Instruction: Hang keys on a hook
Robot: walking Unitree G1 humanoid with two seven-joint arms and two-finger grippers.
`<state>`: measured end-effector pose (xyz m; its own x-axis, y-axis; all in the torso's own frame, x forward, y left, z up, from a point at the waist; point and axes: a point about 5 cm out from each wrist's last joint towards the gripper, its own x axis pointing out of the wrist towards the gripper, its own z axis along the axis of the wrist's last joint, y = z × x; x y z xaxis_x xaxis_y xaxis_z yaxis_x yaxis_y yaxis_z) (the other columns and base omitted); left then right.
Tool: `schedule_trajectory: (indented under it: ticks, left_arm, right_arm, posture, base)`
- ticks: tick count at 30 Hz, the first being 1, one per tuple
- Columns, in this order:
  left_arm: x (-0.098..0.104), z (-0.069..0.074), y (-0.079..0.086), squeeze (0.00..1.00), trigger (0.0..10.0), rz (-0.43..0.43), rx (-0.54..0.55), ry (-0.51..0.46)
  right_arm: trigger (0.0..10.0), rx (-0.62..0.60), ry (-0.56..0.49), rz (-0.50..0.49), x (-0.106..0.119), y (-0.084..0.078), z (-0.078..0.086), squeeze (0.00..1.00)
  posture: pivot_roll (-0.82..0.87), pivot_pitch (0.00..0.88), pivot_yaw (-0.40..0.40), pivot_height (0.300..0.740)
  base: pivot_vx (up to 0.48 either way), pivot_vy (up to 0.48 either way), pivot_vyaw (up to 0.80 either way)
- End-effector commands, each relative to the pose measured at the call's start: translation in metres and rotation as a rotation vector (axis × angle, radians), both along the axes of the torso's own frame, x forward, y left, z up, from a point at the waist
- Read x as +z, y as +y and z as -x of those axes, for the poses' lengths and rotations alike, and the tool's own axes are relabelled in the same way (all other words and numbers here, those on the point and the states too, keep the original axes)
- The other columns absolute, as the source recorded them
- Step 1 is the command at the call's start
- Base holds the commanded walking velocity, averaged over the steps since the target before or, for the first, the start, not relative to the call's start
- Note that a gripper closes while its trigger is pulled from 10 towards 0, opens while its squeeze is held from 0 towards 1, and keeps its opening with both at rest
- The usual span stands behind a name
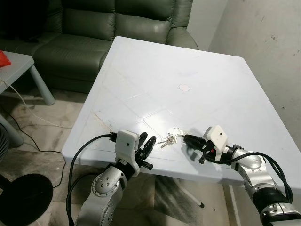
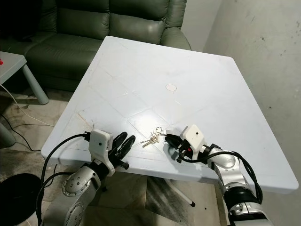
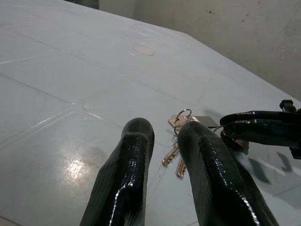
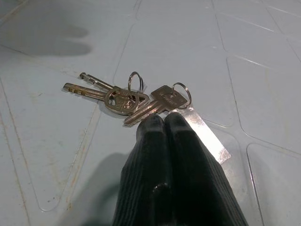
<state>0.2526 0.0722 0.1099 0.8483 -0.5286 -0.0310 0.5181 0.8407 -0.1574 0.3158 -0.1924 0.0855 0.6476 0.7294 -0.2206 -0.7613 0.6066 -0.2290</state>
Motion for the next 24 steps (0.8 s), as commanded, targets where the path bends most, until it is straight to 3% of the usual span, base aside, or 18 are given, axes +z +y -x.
schedule_trajectory:
  ticks: [1,6,9,10,11,12,13,14,19,22,23,24]
  left_arm:
    - [0.003,0.000,-0.004,0.00,10.0,-0.011,-0.013,-0.011]
    - [0.004,-0.001,-0.003,0.00,10.0,-0.013,-0.005,-0.012]
    - [0.006,-0.006,0.001,0.00,10.0,-0.015,0.016,-0.024]
    - [0.007,-0.008,0.003,0.00,10.0,-0.016,0.024,-0.028]
    - [0.007,-0.008,0.003,0.00,10.0,-0.016,0.024,-0.028]
    - [0.007,-0.009,0.004,0.00,10.0,-0.016,0.028,-0.031]
    - [0.010,-0.016,0.011,0.00,10.0,-0.015,0.060,-0.042]
    - [0.010,-0.016,0.011,0.00,10.0,-0.015,0.060,-0.042]
    - [0.023,-0.039,0.030,0.00,10.0,-0.010,0.164,-0.084]
    - [0.025,-0.043,0.033,0.00,10.0,-0.004,0.177,-0.089]
    - [0.033,-0.055,0.044,0.00,10.0,0.010,0.237,-0.102]
    - [0.033,-0.055,0.044,0.00,10.0,0.010,0.237,-0.102]
  right_arm:
    - [0.0,-0.014,-0.015,-0.007,0.005,-0.005,-0.002,0.00]
    - [0.0,-0.040,-0.012,-0.056,0.007,-0.004,-0.004,0.00]
    - [0.4,-0.108,-0.015,-0.212,0.018,0.000,-0.012,0.00]
    - [3.4,-0.125,-0.025,-0.247,0.021,0.001,-0.014,0.00]
    - [3.4,-0.125,-0.025,-0.247,0.021,0.001,-0.014,0.00]
    - [10.0,-0.135,-0.033,-0.266,0.023,0.002,-0.015,0.00]
    - [10.0,-0.194,-0.056,-0.357,0.034,0.005,-0.021,0.00]
    - [10.0,-0.194,-0.056,-0.357,0.034,0.005,-0.021,0.00]
    - [10.0,-0.377,-0.156,-0.561,0.065,0.004,-0.034,0.00]
    - [10.0,-0.409,-0.173,-0.584,0.069,0.002,-0.035,0.00]
    - [10.0,-0.512,-0.209,-0.624,0.077,-0.004,-0.037,0.00]
    - [10.0,-0.512,-0.209,-0.624,0.077,-0.004,-0.037,0.00]
  posture:
    - [0.10,0.078,-0.118,0.740]
    - [0.10,0.078,-0.118,0.740]
    - [0.10,0.071,-0.121,0.740]
    - [0.10,0.071,-0.121,0.740]
    - [0.10,0.071,-0.121,0.740]
    - [0.10,0.066,-0.120,0.740]
    - [0.10,0.064,-0.116,0.740]
    - [0.10,0.064,-0.116,0.740]
    - [0.09,0.040,-0.108,0.740]
    - [0.09,0.040,-0.108,0.740]
    - [0.08,0.032,-0.097,0.740]
    - [0.08,0.032,-0.097,0.740]
  base:
    - [0.000,0.000,0.00]
    - [0.000,0.000,0.00]
    - [0.000,0.000,0.00]
    - [0.000,0.000,0.00]
    - [0.000,0.000,0.00]
    - [0.000,0.000,0.00]
    - [0.000,0.000,0.00]
    - [0.000,0.000,0.00]
    - [0.000,0.000,0.00]
    - [0.000,0.000,0.00]
    - [0.000,0.000,0.00]
    - [0.000,0.000,0.00]
